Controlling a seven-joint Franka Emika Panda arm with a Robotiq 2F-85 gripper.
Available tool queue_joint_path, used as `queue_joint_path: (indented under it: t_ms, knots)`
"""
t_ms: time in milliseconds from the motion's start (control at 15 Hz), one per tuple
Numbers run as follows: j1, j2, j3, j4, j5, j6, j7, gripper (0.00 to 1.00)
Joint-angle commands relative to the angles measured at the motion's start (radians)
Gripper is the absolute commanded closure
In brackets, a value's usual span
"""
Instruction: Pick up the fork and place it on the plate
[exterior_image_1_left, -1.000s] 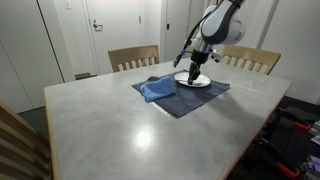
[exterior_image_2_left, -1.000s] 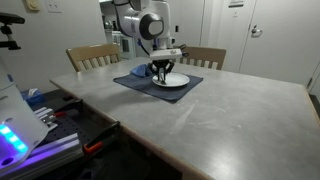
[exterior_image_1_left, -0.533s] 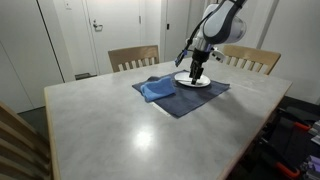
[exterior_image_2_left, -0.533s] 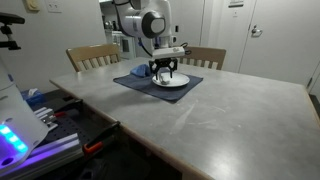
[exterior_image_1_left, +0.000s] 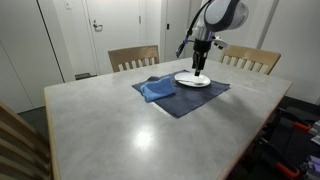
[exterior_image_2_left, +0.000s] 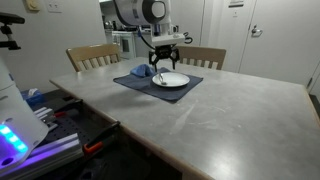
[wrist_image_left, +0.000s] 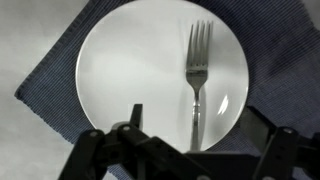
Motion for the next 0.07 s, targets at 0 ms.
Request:
queue_joint_path:
  t_ms: [0]
  knots:
    - [0.039, -0.067, -0.030, 0.000, 0.010, -0.136, 0.068, 0.00]
